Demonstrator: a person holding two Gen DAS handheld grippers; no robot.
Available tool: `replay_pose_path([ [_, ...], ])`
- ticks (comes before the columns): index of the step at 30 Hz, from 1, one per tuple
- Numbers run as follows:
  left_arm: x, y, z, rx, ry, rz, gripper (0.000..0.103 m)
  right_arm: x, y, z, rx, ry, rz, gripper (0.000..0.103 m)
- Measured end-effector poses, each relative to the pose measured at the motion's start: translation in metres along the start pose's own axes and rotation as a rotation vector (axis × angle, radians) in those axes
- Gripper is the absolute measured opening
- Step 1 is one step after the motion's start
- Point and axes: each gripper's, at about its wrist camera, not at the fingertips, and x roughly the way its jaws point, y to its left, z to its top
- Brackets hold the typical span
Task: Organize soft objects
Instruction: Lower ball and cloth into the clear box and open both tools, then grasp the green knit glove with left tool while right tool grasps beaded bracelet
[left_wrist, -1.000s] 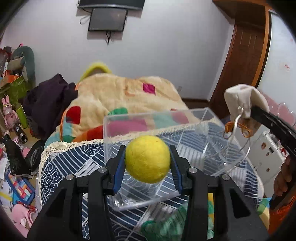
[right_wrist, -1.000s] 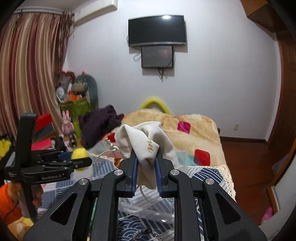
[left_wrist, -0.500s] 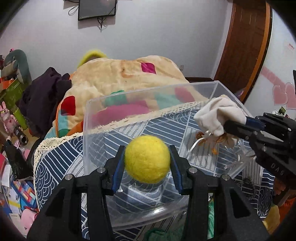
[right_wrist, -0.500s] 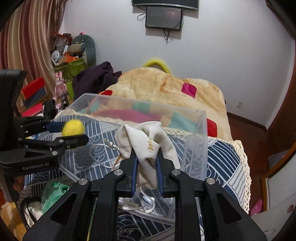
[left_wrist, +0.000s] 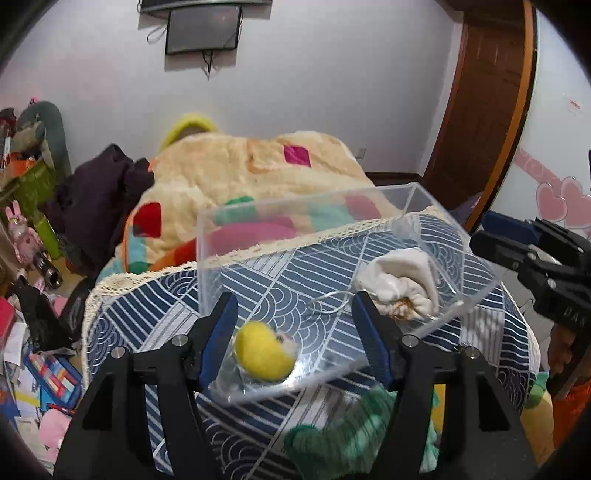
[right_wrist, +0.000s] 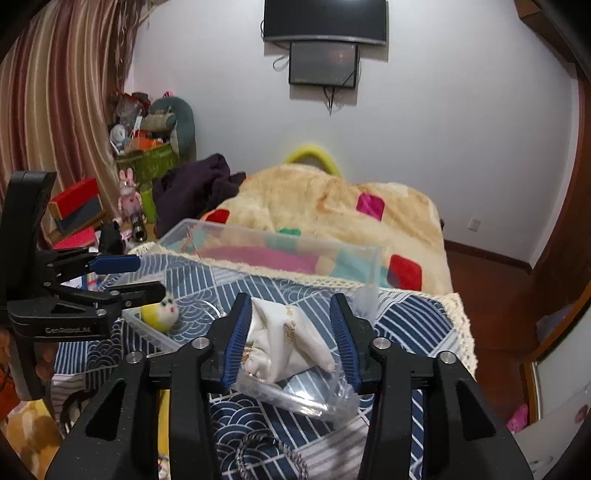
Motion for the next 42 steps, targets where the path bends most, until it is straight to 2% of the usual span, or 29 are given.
replay_pose_path([
  [4, -0.026, -0.008, -0.008, 0.035, -0.038, 0.002, 0.071, -0.018, 0.004, -0.004, -0.002, -0.032, 0.004, 0.045],
  [8, -0.044, -0.019, -0.024, 0.074, -0.043, -0.018, 0.071, -0.031, 0.009, -0.017, -0.012, -0.049, 0.001, 0.055],
  [13, -0.046, -0.029, -0.046, 0.063, -0.004, -0.093, 0.071, -0.036, 0.016, -0.039, -0.045, -0.022, -0.006, 0.058],
  [17, -0.033, -0.034, -0.061, 0.057, 0.041, -0.110, 0.071, -0.033, 0.018, -0.056, -0.057, 0.024, 0.005, 0.060],
  [22, -0.021, -0.032, -0.077, 0.062, 0.070, -0.035, 0.071, -0.020, 0.023, -0.076, -0.071, 0.087, 0.005, 0.060],
  [27, -0.013, -0.016, -0.088, 0.030, 0.102, 0.006, 0.071, -0.007, 0.014, -0.098, -0.041, 0.144, 0.003, 0.060],
  [32, -0.005, -0.008, -0.097, 0.024, 0.123, 0.008, 0.068, 0.006, 0.003, -0.111, -0.008, 0.193, 0.008, 0.060],
  [34, -0.002, -0.008, -0.098, 0.026, 0.128, -0.004, 0.057, 0.007, 0.001, -0.113, -0.003, 0.196, 0.015, 0.056],
  [38, -0.001, -0.009, -0.101, 0.038, 0.119, -0.024, 0.047, 0.003, -0.001, -0.112, 0.002, 0.185, 0.037, 0.036],
  [42, -0.001, -0.008, -0.105, 0.049, 0.118, -0.023, 0.030, 0.001, -0.002, -0.114, 0.004, 0.181, 0.047, 0.019],
])
